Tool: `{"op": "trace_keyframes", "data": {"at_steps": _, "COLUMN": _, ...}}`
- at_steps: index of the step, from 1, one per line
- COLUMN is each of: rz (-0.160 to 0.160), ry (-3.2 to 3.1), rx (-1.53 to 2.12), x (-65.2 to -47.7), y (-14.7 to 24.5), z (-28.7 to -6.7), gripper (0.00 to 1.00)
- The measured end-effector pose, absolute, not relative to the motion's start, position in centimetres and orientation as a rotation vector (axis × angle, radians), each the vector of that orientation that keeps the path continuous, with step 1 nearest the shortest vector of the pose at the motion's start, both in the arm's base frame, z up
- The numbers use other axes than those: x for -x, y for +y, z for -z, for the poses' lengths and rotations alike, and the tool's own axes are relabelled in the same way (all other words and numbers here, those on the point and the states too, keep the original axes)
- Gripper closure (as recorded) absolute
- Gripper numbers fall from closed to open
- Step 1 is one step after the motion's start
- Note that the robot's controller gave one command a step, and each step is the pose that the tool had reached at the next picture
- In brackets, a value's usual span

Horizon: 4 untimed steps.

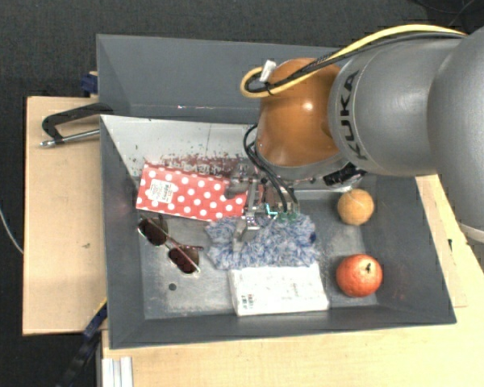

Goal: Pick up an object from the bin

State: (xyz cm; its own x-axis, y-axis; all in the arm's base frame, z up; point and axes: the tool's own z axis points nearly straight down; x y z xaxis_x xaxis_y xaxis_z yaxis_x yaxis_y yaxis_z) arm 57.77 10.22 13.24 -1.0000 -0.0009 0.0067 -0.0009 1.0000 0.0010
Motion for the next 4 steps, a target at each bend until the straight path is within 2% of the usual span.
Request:
{"op": "trace_keyframes", "data": {"at_steps": 1, "rz": 0.005, "ry": -3.148, "rx": 0.078, "x": -57.2, "y": 9.3, "z": -11.4, "gripper": 0.00}}
{"op": "trace_keyframes", "data": {"at_steps": 2, "rz": 0.010, "ry": -3.152, "rx": 0.197, "x": -56.4, "y": 8.1, "z": -9.1, "gripper": 1.00}}
{"op": "trace_keyframes", "data": {"at_steps": 3, "rz": 0.010, "ry": -3.151, "rx": 0.196, "x": -56.4, "y": 8.1, "z": -9.1, "gripper": 1.00}}
{"op": "trace_keyframes", "data": {"at_steps": 4, "rz": 0.003, "ry": -3.146, "rx": 0.061, "x": -57.8, "y": 9.0, "z": -19.7, "gripper": 1.00}}
